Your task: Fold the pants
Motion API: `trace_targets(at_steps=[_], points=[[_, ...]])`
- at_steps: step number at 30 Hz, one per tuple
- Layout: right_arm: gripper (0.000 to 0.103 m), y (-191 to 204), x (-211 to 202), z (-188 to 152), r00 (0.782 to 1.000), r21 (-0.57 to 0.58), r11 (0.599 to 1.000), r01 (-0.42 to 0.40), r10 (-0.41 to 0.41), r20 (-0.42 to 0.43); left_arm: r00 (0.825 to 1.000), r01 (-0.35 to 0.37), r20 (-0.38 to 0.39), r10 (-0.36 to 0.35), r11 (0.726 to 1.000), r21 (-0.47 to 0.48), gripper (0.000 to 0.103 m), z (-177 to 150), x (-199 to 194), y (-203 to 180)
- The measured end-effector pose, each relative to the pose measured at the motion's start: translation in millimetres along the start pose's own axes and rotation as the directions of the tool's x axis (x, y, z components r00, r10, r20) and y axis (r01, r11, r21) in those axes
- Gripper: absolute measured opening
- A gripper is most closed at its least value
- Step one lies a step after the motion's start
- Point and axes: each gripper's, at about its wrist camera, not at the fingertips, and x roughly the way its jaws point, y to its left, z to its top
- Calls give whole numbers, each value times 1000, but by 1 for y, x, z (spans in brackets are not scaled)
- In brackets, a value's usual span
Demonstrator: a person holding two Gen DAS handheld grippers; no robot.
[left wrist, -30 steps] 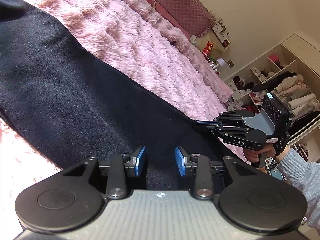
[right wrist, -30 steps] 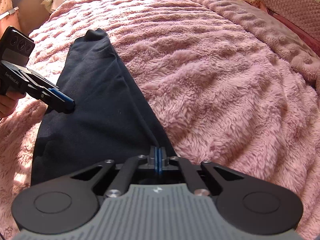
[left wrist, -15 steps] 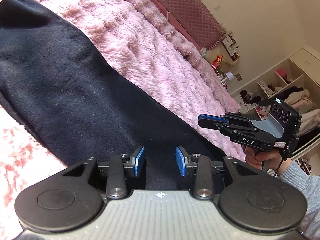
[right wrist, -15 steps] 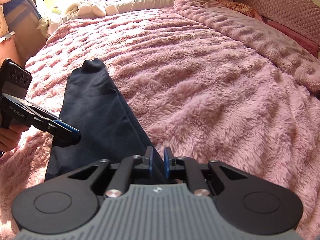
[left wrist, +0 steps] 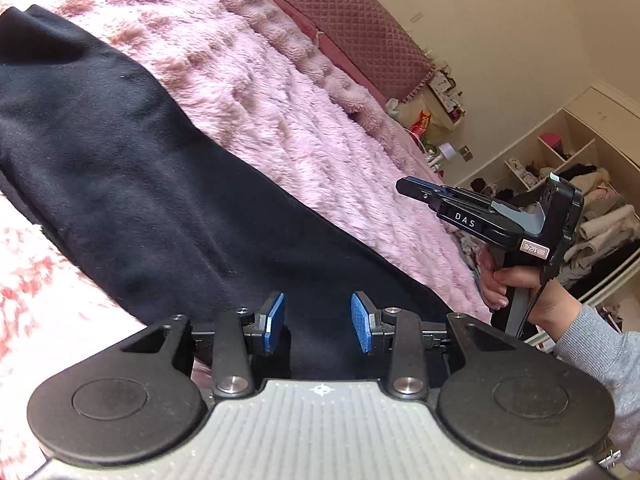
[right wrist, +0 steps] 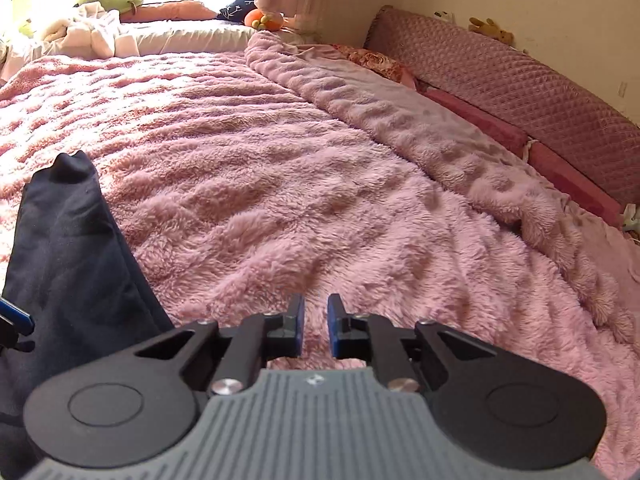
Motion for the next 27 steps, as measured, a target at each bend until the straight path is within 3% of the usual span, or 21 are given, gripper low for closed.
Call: trace_targets(at_steps=[3,5,7,11,15,19,21,22,23,27], points=[[16,-22,-49,-20,999,-10,1000,-10,10,-34,999,34,5,-34,997,63,41,-13,3,-26],[38,-37,-76,-38,997,-5,1000,-24,23,-70,998,64,-16,-64,997,45,41,-24,11,-40],[45,-52,-102,-62,995,-7,1000,-3,2,-102,995,92,-46,-91,995,26,41,-35,22,-55],[46,-72,-133,-118,979,0,999,-47,46,-200,989,121,-85,-118,992,34,41,-60,49,-84],[45,-87,-134,-166,954,38,994,-99,106,-281,988,76,-141,-63,993,86,41,-91,82,-101],[47,-99,-120,-187,937,79,984,-159,175,-303,992,35,-124,-15,986,160,41,-95,94,-110],[42,-104,-115,-188,934,70,974,-213,225,-279,991,49,-128,-33,991,128,41,-95,96,-104],[15,-106,-115,-189,934,45,969,-243,246,-260,991,62,-128,-47,992,111,41,-96,95,-100],[0,-107,-113,-190,934,23,969,-244,241,-263,990,73,-128,-60,992,100,40,-97,95,-96],[0,-116,-108,-186,923,26,959,-281,278,-267,990,79,-125,-63,988,130,40,-99,94,-96]])
